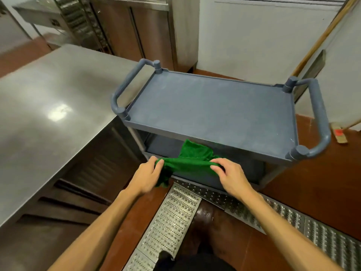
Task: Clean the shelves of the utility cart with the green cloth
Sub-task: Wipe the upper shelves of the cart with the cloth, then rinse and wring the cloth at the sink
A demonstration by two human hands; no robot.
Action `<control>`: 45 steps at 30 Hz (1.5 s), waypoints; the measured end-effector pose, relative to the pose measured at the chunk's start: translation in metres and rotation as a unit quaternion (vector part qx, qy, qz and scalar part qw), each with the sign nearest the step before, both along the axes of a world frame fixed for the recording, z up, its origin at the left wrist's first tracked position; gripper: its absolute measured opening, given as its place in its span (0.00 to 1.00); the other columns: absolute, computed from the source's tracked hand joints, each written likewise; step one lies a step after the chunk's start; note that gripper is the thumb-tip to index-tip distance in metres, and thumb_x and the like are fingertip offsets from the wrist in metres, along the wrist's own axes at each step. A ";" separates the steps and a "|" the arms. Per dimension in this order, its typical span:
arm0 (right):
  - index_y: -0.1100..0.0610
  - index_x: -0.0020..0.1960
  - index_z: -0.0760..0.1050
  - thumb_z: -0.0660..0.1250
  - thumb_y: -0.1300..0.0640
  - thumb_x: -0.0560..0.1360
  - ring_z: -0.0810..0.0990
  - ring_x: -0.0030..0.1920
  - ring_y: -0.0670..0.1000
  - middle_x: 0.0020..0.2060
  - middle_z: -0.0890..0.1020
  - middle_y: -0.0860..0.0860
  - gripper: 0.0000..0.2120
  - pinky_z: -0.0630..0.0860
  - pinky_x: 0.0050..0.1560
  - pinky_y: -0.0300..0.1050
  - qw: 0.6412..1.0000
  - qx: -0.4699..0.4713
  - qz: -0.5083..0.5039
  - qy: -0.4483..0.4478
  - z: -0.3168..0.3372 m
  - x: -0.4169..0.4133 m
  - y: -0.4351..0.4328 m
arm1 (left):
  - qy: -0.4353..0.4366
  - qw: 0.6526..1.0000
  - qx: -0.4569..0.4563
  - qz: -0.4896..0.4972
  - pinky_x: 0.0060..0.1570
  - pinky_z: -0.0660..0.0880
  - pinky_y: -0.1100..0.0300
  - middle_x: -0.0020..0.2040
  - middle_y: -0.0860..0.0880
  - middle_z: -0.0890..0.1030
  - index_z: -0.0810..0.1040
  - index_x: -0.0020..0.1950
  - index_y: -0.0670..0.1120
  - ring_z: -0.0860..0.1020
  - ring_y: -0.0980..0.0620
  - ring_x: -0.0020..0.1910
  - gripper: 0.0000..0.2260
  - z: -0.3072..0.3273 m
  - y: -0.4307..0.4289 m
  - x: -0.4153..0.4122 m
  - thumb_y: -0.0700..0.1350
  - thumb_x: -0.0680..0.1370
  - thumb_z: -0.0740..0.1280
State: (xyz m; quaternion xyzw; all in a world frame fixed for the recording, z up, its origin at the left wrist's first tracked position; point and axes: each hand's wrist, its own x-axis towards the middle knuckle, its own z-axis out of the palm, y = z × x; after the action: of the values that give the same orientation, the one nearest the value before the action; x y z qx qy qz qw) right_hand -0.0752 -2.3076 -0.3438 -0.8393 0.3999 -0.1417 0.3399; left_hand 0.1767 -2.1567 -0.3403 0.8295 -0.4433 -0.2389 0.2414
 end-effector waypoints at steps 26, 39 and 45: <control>0.51 0.56 0.83 0.70 0.55 0.76 0.82 0.50 0.42 0.47 0.85 0.42 0.09 0.79 0.56 0.47 0.941 0.117 0.317 -0.008 -0.008 0.283 0.367 | 0.154 0.870 -0.093 0.459 0.48 0.76 0.53 0.51 0.48 0.80 0.73 0.53 0.48 0.80 0.51 0.50 0.13 -0.019 0.466 0.102 0.58 0.82 0.61; 0.55 0.60 0.81 0.67 0.58 0.79 0.80 0.54 0.44 0.52 0.83 0.45 0.11 0.76 0.60 0.42 0.814 0.235 0.525 -0.088 0.058 0.394 0.627 | 0.212 0.635 -0.379 0.639 0.53 0.81 0.47 0.50 0.43 0.86 0.83 0.51 0.47 0.85 0.46 0.51 0.12 0.045 0.612 0.114 0.56 0.78 0.70; 0.52 0.72 0.71 0.64 0.68 0.78 0.78 0.63 0.44 0.61 0.80 0.48 0.24 0.75 0.64 0.44 0.688 0.328 0.647 -0.028 0.072 0.441 0.707 | 0.151 0.572 -0.428 0.684 0.60 0.78 0.44 0.56 0.42 0.84 0.79 0.62 0.44 0.83 0.43 0.57 0.21 0.062 0.686 0.143 0.56 0.76 0.72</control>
State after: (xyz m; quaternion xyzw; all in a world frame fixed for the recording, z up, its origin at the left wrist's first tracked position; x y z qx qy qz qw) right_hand 0.3655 -1.6005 -0.2718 -0.7202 -0.2312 0.2300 0.6124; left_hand 0.3193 -1.4703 -0.2781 0.6379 0.2478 0.0929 0.7232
